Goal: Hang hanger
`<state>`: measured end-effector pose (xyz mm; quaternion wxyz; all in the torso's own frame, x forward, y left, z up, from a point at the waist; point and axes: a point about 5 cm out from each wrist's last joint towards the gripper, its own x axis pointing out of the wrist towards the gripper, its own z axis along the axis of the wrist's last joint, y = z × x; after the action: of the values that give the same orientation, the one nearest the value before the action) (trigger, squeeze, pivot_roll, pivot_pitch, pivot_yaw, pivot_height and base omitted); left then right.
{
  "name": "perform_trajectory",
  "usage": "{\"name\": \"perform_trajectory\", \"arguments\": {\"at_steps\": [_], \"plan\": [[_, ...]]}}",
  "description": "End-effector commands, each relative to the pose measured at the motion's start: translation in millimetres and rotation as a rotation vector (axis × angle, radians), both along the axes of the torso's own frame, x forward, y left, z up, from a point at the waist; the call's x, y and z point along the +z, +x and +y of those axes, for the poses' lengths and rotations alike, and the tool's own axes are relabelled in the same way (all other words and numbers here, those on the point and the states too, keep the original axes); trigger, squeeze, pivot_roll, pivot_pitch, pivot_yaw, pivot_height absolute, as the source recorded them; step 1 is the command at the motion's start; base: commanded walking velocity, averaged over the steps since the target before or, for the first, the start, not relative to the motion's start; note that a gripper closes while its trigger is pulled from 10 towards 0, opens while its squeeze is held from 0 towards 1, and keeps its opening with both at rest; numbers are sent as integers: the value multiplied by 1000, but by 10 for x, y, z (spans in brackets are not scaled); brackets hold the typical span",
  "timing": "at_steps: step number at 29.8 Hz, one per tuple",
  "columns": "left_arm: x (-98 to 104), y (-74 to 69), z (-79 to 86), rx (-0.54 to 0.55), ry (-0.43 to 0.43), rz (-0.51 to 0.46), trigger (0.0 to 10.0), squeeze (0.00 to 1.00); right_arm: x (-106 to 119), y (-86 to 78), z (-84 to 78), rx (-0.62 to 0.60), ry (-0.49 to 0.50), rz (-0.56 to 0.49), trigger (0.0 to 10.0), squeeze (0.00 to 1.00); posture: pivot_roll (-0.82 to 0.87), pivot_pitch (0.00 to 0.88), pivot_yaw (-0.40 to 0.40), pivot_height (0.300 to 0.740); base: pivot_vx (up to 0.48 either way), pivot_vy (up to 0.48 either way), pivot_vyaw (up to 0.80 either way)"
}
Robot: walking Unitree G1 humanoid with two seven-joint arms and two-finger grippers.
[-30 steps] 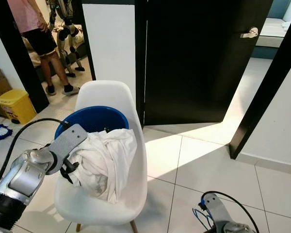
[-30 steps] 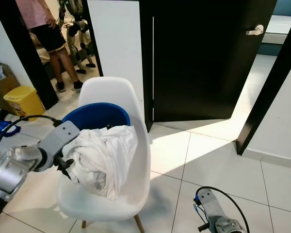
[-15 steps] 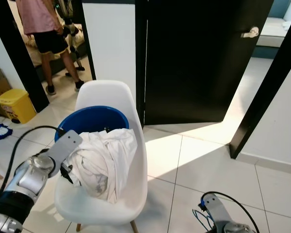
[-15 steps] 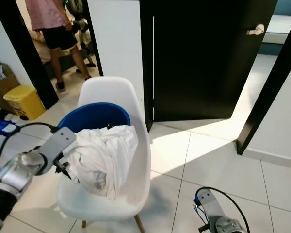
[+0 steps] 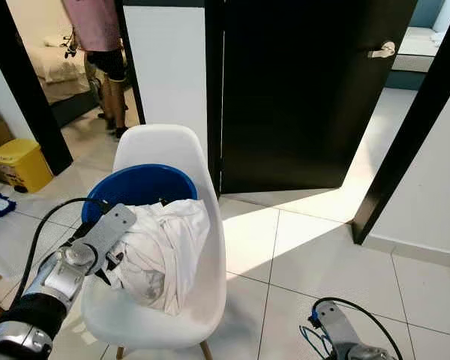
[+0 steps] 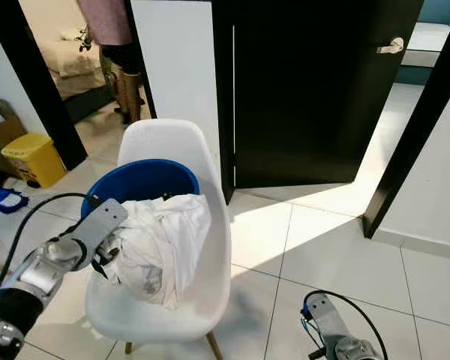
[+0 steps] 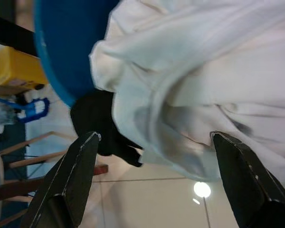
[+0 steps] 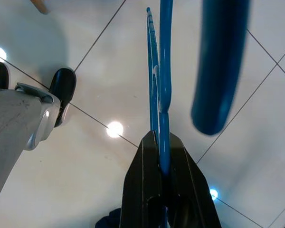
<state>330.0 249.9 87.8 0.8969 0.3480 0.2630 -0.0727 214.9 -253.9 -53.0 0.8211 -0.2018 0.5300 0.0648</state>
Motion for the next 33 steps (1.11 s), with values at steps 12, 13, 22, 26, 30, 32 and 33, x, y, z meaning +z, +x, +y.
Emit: {"name": "perform_trajectory", "arguments": {"at_steps": [12, 13, 22, 26, 30, 32, 33], "plan": [[-106, -2, 128, 85, 10, -38, 8784, 0, -7, -28, -27, 5, -8, 13, 10000, 0, -61, 3, -9, 740, 0, 0, 0], [-106, -2, 128, 85, 10, -38, 8784, 0, -7, -28, -27, 5, -8, 13, 10000, 0, -61, 3, -9, 740, 0, 0, 0], [-232, -13, 57, 102, -78, -59, 0, 0, -4, -34, -44, 8, -9, 16, 10000, 0, -80, 14, -19, 740, 0, 0, 0], [-290, -36, 61, 116, -86, -57, 0, 0, -1, -42, -66, 10, -13, 19, 10000, 0, -91, 17, -20, 740, 0, 0, 0], [-262, -29, 106, 127, -73, -78, 0, 0, 0, -50, -81, 12, -16, 22, 10000, 0, -89, 19, -24, 740, 0, 0, 0], [-234, -19, 125, 132, -69, -95, 0, 0, 1, -52, -86, 13, -16, 22, 10000, 0, -85, 17, -27, 740, 0, 0, 0], [-234, -19, 125, 132, -69, -95, 0, 0, 1, -52, -86, 13, -16, 22, 10000, 0, -85, 17, -27, 740, 0, 0, 0]]}}
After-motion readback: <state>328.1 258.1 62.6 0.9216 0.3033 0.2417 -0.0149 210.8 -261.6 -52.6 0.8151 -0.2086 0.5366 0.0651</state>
